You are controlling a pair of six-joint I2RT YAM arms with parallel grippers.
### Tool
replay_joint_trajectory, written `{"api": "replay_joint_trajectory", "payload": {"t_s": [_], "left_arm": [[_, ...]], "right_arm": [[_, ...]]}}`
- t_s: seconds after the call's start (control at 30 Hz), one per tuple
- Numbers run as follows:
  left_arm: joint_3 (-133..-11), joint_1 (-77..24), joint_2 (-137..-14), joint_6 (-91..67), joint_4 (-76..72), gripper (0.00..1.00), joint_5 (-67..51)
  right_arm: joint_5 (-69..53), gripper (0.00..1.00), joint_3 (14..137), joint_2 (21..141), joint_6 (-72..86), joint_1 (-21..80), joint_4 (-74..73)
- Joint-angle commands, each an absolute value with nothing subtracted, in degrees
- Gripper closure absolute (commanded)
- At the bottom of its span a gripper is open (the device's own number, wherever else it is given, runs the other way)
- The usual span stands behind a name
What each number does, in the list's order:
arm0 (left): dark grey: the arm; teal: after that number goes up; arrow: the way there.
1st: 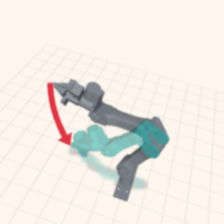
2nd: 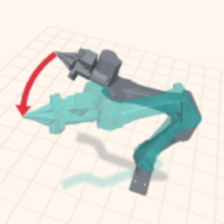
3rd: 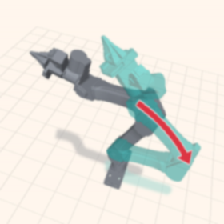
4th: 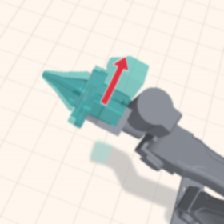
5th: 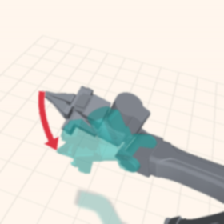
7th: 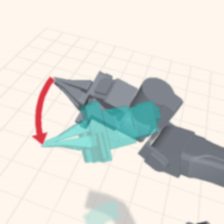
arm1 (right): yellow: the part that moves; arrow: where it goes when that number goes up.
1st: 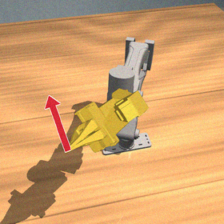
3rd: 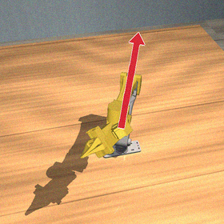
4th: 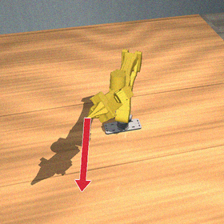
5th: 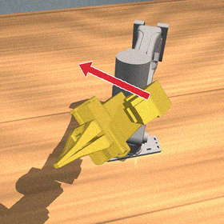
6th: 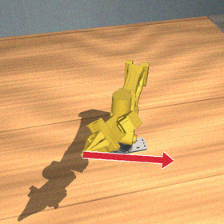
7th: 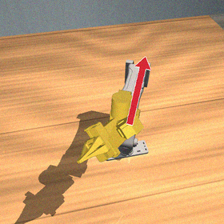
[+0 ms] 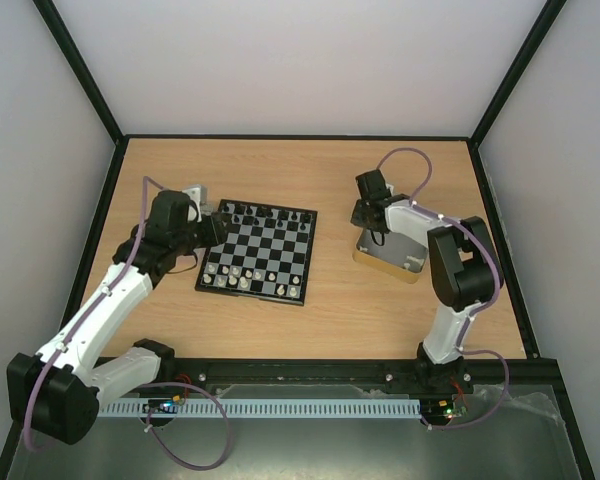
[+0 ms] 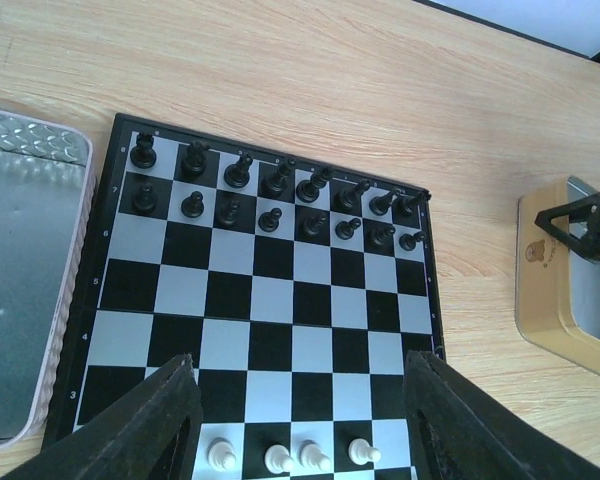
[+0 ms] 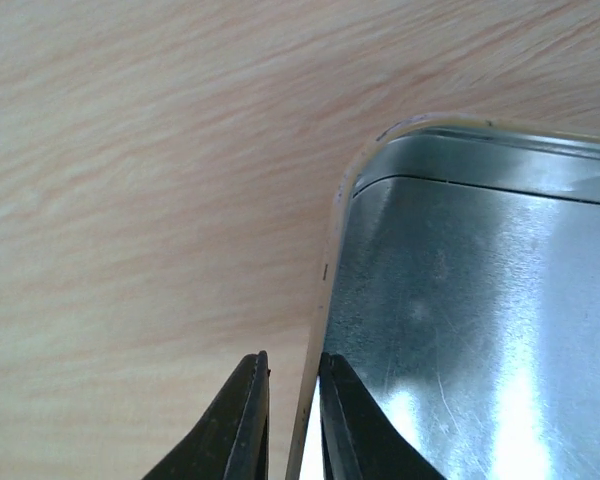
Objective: Set up the chess pieces on the board
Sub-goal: Adjust the storage box at the center of the board.
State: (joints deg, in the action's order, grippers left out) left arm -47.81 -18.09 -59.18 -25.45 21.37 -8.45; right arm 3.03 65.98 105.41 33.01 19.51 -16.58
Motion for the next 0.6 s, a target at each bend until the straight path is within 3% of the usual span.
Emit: {"api": "replay_joint_trajectory", "payload": {"t_s": [0.0, 0.3, 0.57], "left_arm": [[-47.7, -18.2, -60.2, -24.0, 19.8, 0.43, -9.1], [-47.7, -18.2, -60.7, -23.9, 19.4, 0.43, -9.3], [-47.8, -18.2, -60.9, -23.7, 18.9, 0.43, -9.7]], "right_arm": [[-4.2, 0.86, 62.8, 100.8, 24.2, 21.2, -19.9], [-8.3, 0.87, 55.6, 95.7, 19.4, 26.0, -24.6], [-4.5, 0.54, 58.7, 90.0, 29.7, 26.0, -21.1]]}}
